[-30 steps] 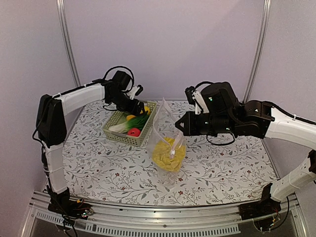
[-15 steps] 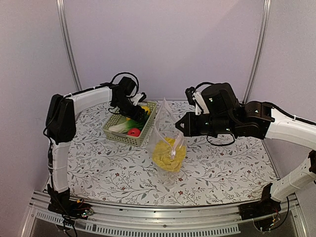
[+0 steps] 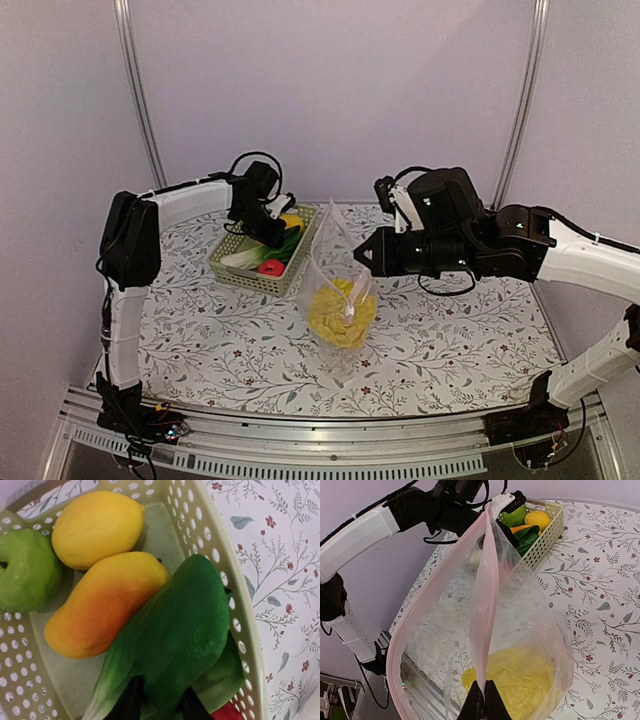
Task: Place the food in the zip-top bag and seal the zipper
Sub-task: Adjust the fake vegetable in the bin.
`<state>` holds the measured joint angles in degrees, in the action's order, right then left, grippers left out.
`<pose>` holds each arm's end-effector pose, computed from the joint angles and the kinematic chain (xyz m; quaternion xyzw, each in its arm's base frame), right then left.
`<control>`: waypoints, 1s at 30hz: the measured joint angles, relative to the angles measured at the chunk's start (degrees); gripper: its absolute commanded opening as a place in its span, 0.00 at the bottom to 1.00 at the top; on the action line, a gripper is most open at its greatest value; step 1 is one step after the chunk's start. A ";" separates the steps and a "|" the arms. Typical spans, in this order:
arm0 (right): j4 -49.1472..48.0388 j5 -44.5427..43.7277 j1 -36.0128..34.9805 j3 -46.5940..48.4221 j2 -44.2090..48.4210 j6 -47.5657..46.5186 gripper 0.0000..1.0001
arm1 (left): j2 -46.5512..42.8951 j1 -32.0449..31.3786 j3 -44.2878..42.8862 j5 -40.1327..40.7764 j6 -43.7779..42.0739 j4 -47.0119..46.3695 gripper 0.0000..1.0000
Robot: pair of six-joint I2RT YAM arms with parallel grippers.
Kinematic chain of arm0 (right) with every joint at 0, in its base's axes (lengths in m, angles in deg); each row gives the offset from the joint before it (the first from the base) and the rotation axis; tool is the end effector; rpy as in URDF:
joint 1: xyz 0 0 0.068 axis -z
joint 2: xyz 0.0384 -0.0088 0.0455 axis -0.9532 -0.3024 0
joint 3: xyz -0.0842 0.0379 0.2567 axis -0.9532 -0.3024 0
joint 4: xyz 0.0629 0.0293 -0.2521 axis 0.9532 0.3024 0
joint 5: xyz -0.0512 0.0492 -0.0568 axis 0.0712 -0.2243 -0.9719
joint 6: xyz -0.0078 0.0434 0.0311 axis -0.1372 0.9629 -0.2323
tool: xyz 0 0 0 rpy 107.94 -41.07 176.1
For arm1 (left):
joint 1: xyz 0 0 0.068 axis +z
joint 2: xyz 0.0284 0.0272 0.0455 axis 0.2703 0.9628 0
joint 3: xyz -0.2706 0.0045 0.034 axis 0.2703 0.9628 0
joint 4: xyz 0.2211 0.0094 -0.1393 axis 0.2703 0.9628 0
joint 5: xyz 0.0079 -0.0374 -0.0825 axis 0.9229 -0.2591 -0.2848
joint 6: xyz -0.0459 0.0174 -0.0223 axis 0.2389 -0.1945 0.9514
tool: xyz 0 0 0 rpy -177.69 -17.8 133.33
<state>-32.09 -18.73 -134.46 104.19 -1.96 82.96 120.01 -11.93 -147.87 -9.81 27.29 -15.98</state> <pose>0.1495 0.2693 0.3589 -0.1450 0.8607 0.3223 0.3665 0.4259 -0.2247 0.2009 0.2563 0.9371 -0.0745 0.2250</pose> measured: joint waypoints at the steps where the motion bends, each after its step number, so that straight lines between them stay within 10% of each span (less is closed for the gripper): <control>1: -0.13 0.07 0.00 0.00 0.00 0.04 0.03 | 0.00 0.02 0.00 0.57 -0.20 0.00 0.14; 5: -0.28 0.24 0.00 0.00 0.00 0.02 0.02 | 0.00 0.04 0.00 1.97 0.26 -0.42 0.00; 30: 4.61 -3.89 0.00 0.68 5.88 -3.15 0.02 | -18.38 1.38 9.64 -4.00 8.55 -7.50 0.02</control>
<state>-27.48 -22.62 -134.46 104.86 3.92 79.81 101.62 -10.56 -138.24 -13.81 35.84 -23.48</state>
